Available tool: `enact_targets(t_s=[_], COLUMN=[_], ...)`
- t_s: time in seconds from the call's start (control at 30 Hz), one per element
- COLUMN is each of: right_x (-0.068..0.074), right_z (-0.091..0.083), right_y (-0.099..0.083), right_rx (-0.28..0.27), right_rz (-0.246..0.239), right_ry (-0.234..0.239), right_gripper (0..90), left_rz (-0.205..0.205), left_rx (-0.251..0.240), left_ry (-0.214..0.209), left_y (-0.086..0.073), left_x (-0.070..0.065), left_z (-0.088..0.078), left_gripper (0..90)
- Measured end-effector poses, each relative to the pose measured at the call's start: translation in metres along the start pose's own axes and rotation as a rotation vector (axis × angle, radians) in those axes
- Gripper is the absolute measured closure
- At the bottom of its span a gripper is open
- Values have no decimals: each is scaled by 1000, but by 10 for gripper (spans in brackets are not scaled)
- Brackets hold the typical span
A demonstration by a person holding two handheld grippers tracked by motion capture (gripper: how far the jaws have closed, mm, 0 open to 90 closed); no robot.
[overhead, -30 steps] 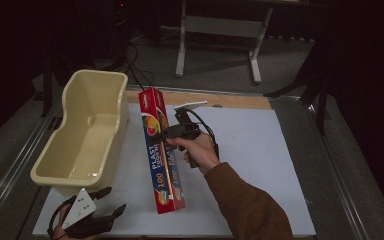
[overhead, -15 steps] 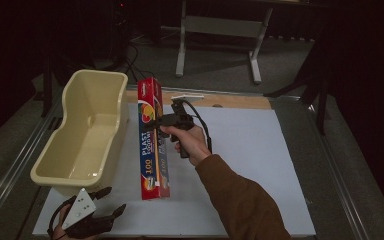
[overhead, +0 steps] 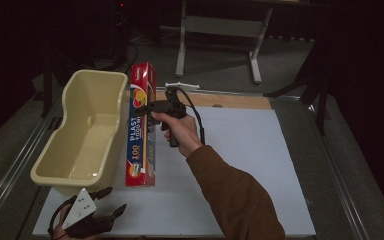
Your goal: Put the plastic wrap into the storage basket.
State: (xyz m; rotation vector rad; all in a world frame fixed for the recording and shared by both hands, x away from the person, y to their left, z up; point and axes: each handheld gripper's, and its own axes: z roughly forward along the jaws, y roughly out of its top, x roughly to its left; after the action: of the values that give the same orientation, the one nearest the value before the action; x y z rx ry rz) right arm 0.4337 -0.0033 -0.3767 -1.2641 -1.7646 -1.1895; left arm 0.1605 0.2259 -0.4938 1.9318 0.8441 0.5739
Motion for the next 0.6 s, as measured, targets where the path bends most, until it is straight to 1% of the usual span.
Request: enact_targets(t_s=[0.1,0.13,0.23,0.27,0.33,0.4,0.5,0.53,0.6], right_x=[3,6,8,9,9,10,13,16,19], right_z=[3,7,10,12,16,17,20,22,24], right_y=[2,4,6,7,10,11,13,14,14], right_rx=[1,2,0,0,4,3,-2,-1,-4], right_rz=[0,2,6,10,38,42,33,32,32], right_ry=[2,3,7,11,36,34,33,48,52], right_gripper=[403,402,403,402,403,403,402,402,402], left_rz=[-2,1,1,1,2,4,4,4,4], left_rx=[0,-3,-3,-2,-5,-2,-4,-4,-4], left_ry=[-3,-4,-9,-11,-14,-12,-12,-12,-11], left_y=[0,0,1,1,1,1,1,0,0], left_x=[0,0,0,0,0,0,0,0,0], left_z=[1,1,1,2,2,2,1,1,1], left_gripper=[320,320,320,320,319,319,319,318,318])
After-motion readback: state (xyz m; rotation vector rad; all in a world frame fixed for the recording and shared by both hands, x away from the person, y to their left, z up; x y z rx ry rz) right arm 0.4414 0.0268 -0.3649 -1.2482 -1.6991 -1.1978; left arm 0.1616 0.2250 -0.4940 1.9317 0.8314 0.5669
